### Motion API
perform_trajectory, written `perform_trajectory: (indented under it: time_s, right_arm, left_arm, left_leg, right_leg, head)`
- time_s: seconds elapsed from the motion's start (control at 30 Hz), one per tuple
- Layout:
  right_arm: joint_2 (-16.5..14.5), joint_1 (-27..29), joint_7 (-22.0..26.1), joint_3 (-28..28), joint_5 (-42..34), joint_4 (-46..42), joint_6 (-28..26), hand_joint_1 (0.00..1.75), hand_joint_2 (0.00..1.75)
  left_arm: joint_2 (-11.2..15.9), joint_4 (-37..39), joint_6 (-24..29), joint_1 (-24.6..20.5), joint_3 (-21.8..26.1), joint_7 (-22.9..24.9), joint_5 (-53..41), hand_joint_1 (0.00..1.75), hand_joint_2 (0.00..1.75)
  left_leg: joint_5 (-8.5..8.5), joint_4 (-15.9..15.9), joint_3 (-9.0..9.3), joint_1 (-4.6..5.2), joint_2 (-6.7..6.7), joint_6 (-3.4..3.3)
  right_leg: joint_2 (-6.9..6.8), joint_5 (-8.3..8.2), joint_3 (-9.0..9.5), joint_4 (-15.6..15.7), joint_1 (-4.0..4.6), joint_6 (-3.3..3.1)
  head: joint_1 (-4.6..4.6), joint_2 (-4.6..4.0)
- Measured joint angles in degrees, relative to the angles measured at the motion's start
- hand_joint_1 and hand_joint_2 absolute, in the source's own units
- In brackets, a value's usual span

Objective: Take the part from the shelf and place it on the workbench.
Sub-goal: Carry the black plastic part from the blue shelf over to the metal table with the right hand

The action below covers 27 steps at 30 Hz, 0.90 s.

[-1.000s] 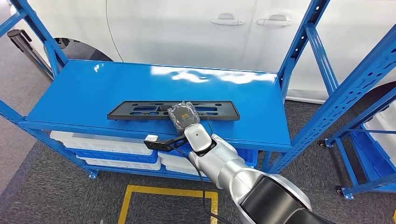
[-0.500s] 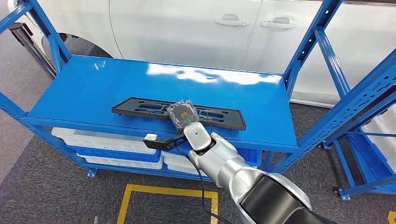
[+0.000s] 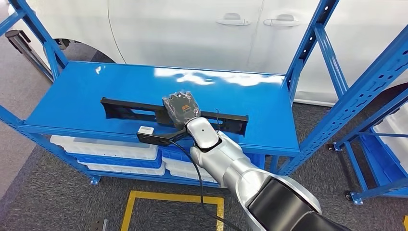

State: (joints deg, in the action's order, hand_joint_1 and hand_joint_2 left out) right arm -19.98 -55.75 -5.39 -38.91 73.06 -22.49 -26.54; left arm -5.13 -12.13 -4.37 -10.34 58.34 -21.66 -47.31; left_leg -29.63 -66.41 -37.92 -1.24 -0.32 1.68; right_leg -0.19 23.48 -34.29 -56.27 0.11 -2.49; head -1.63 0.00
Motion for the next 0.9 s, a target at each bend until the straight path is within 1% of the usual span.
perform_trajectory:
  time_s: [0.03, 0.07, 0.1, 0.13, 0.17, 0.2, 0.23, 0.27, 0.3, 0.37, 0.4, 0.43, 0.47, 0.53, 0.57, 0.6, 0.63, 0.67, 0.7, 0.73, 0.77, 0.8, 0.83, 0.9]
  right_arm:
    - [0.0, -0.17, 0.83, 0.0, -1.28, -0.64, -0.5, 1.71, 1.75]
    - [0.01, -0.26, 1.33, 0.0, -2.11, -1.16, -0.75, 1.71, 1.75]
    - [0.01, -0.3, 1.73, 0.01, -2.73, -1.6, -0.96, 1.71, 1.75]
    - [0.01, -0.31, 2.39, 0.06, -3.41, -2.02, -1.34, 1.71, 1.75]
    - [0.01, -0.31, 3.59, 0.22, -4.45, -2.54, -2.12, 1.71, 1.75]
    - [0.01, -0.29, 5.3, 0.51, -5.85, -3.24, -3.13, 1.71, 1.75]
    - [0.02, -0.24, 7.47, 1.01, -7.69, -4.22, -4.2, 1.71, 1.75]
    - [0.07, -0.02, 10.02, 1.71, -10.01, -5.73, -4.91, 1.71, 1.75]
    - [0.21, 0.52, 12.72, 2.63, -12.98, -7.96, -4.92, 1.71, 1.75]
    - [0.76, 2.4, 17.9, 4.94, -20.0, -14.28, -3.16, 1.71, 1.75]
    - [1.23, 3.64, 19.92, 6.21, -23.61, -18.07, -1.75, 1.71, 1.75]
    - [1.81, 4.9, 21.64, 7.46, -27.19, -21.89, -0.21, 1.71, 1.75]
    - [2.54, 6.35, 23.15, 8.71, -30.81, -25.78, 1.35, 1.71, 1.75]
    - [4.29, 9.75, 25.56, 11.03, -37.29, -33.45, 4.05, 1.71, 1.75]
    - [5.17, 11.56, 26.43, 11.98, -39.89, -36.88, 5.13, 1.71, 1.75]
    - [6.05, 13.35, 27.24, 12.79, -42.4, -40.2, 6.15, 1.71, 1.75]
    - [6.85, 14.86, 28.18, 13.48, -45.04, -43.35, 7.18, 1.71, 1.75]
    - [7.56, 16.09, 29.13, 14.03, -47.74, -46.28, 8.23, 1.71, 1.75]
    - [8.3, 17.26, 29.95, 14.51, -50.33, -49.39, 9.32, 1.71, 1.75]
    - [9.13, 18.48, 30.74, 14.93, -52.83, -52.92, 10.55, 1.71, 1.75]
    - [10.11, 19.94, 31.52, 15.36, -55.33, -56.62, 11.92, 1.71, 1.75]
    - [11.27, 21.69, 32.4, 15.81, -58.05, -60.59, 13.57, 1.71, 1.75]
    - [12.45, 23.5, 33.45, 16.23, -60.88, -64.58, 15.4, 1.71, 1.75]
    - [14.56, 26.75, 35.65, 16.85, -66.25, -71.45, 19.4, 1.71, 1.75]
  left_arm:
    - [-0.01, 0.0, -0.09, 0.04, 0.0, -0.17, 0.26, 0.0, 1.75]
    - [-0.01, 0.0, -0.14, 0.08, 0.01, -0.3, 0.41, 0.0, 1.75]
    - [0.0, 0.0, -0.15, 0.09, 0.01, -0.41, 0.51, 0.0, 1.75]
    - [0.02, 0.0, -0.15, 0.09, 0.03, -0.54, 0.67, 0.0, 1.75]
    - [0.04, 0.0, -0.15, 0.09, 0.07, -0.73, 0.92, 0.0, 1.75]
    - [0.05, 0.0, -0.15, 0.08, 0.13, -0.97, 1.26, 0.0, 1.75]
    - [0.05, 0.0, -0.16, 0.08, 0.21, -1.3, 1.67, 0.0, 1.75]
    - [0.05, 0.0, -0.17, 0.12, 0.28, -1.67, 2.01, 0.0, 1.75]
    - [0.04, 0.0, -0.17, 0.2, 0.33, -2.07, 2.33, 0.0, 1.75]
    - [-0.02, 0.0, -0.19, 0.49, 0.37, -2.83, 2.78, 0.0, 1.75]
    - [-0.06, 0.0, -0.21, 0.6, 0.38, -3.19, 3.02, 0.0, 1.75]
    - [-0.1, 0.0, -0.24, 0.66, 0.39, -3.5, 3.23, 0.0, 1.75]
    - [-0.14, 0.0, -0.26, 0.72, 0.4, -3.76, 3.4, 0.0, 1.75]
    - [-0.14, 0.0, -0.26, 0.94, 0.45, -4.11, 3.73, 0.0, 1.75]
    - [-0.14, 0.0, -0.26, 1.11, 0.49, -4.24, 3.89, 0.0, 1.75]
    - [-0.14, 0.0, -0.25, 1.28, 0.55, -4.39, 4.12, 0.0, 1.75]
    - [-0.14, 0.0, -0.25, 1.43, 0.62, -4.57, 4.35, 0.0, 1.75]
    - [-0.14, 0.0, -0.26, 1.51, 0.69, -4.78, 4.57, 0.0, 1.75]
    - [-0.14, 0.0, -0.28, 1.54, 0.75, -5.0, 4.8, 0.0, 1.75]
    - [-0.17, 0.0, -0.33, 1.56, 0.82, -5.2, 5.03, 0.0, 1.75]
    - [-0.21, 0.0, -0.38, 1.62, 0.94, -5.45, 5.29, 0.0, 1.75]
    - [-0.24, 0.0, -0.43, 1.76, 1.13, -5.71, 5.56, 0.0, 1.75]
    - [-0.27, 0.0, -0.45, 2.01, 1.35, -5.97, 5.8, 0.0, 1.75]
    - [-0.23, 0.0, -0.41, 2.55, 1.73, -6.4, 6.16, 0.0, 1.75]
  left_leg:
    - [-1.55, -3.94, -1.86, -0.05, 0.0, 0.18]
    - [-2.27, -6.69, -3.23, -0.1, 0.0, 0.35]
    - [-1.87, -7.35, -3.63, -0.12, 0.01, 0.47]
    - [-0.41, -5.59, -2.86, -0.15, 0.04, 0.54]
    - [1.74, -1.83, -1.07, -0.21, 0.09, 0.59]
    - [3.25, 2.16, 0.92, -0.25, 0.15, 0.56]
    - [4.34, 5.37, 2.48, -0.21, 0.12, 0.31]
    - [4.77, 7.26, 3.37, -0.14, 0.09, 0.02]
    - [4.59, 7.72, 3.54, -0.03, 0.02, -0.36]
    - [4.87, 7.85, 3.41, -0.02, -0.07, -1.11]
    - [5.0, 8.0, 3.43, -0.08, -0.08, -1.51]
    - [5.13, 8.16, 3.45, -0.16, -0.1, -1.88]
    - [5.22, 8.3, 3.47, -0.23, -0.13, -2.18]
    - [5.23, 8.32, 3.44, -0.16, -0.25, -2.46]
    - [5.21, 8.3, 3.43, -0.13, -0.3, -2.5]
    - [5.19, 8.29, 3.43, -0.09, -0.33, -2.52]
    - [5.17, 8.28, 3.44, -0.05, -0.33, -2.51]
    - [5.13, 8.28, 3.47, 0.02, -0.32, -2.47]
    - [5.1, 8.3, 3.49, 0.07, -0.29, -2.43]
    - [5.03, 8.27, 3.5, 0.2, -0.3, -2.32]
    - [4.97, 8.28, 3.51, 0.25, -0.32, -2.15]
    - [4.92, 8.31, 3.52, 0.26, -0.36, -1.94]
    - [4.88, 8.41, 3.59, 0.27, -0.39, -1.64]
    - [4.55, 8.45, 3.75, 0.31, -0.26, -1.05]
  right_leg:
    - [0.0, 0.04, 0.0, -0.05, 0.07, -0.07]
    - [0.01, 0.11, 0.01, -0.14, 0.13, -0.09]
    - [0.02, 0.2, 0.02, -0.29, 0.15, -0.06]
    - [0.04, 0.34, 0.02, -0.52, 0.12, 0.03]
    - [0.06, 0.56, -0.01, -0.86, 0.07, 0.19]
    - [0.1, 0.82, -0.11, -1.25, 0.08, 0.42]
    - [0.16, 1.06, -0.31, -1.71, 0.17, 0.68]
    - [0.21, 1.2, -0.52, -2.06, 0.28, 0.94]
    - [0.25, 1.22, -0.71, -2.21, 0.39, 1.18]
    - [0.25, 1.27, -0.88, -2.29, 0.4, 1.72]
    - [0.25, 1.71, -1.05, -2.73, 0.32, 2.06]
    - [0.25, 2.73, -1.65, -4.15, 0.23, 2.43]
    - [0.25, 4.33, -2.82, -6.8, 0.1, 2.78]
    - [0.25, 7.92, -6.47, -14.55, -0.14, 3.27]
    - [0.25, 8.86, -8.05, -17.63, -0.23, 3.39]
    - [0.25, 8.74, -8.77, -18.77, -0.28, 3.41]
    - [0.25, 7.56, -8.36, -17.53, -0.3, 3.3]
    - [0.25, 5.65, -6.94, -14.29, -0.27, 3.07]
    - [0.24, 3.58, -4.89, -9.95, -0.15, 2.66]
    - [0.21, 2.1, -3.02, -6.08, 0.04, 2.28]
    - [0.14, 1.24, -1.7, -3.39, 0.26, 1.94]
    - [0.09, 0.99, -1.02, -2.04, 0.49, 1.7]
    - [0.06, 1.08, -0.9, -1.75, 0.61, 1.59]
    - [0.03, 0.77, -0.46, -0.98, 0.28, 1.18]
  head:
    - [0.0, 0.0]
    - [0.0, 0.0]
    - [-0.01, 0.0]
    - [-0.01, 0.0]
    - [-0.01, 0.0]
    - [-0.01, 0.0]
    - [0.0, 0.0]
    - [0.01, 0.0]
    - [0.01, 0.0]
    - [0.01, 0.0]
    - [0.01, 0.0]
    - [0.01, 0.0]
    - [0.02, 0.0]
    - [0.02, 0.0]
    - [0.02, 0.0]
    - [0.02, 0.0]
    - [0.02, 0.0]
    - [0.02, 0.0]
    - [0.02, 0.0]
    - [0.01, 0.0]
    - [0.01, 0.0]
    - [0.01, 0.0]
    - [0.01, 0.0]
    - [0.01, 0.0]
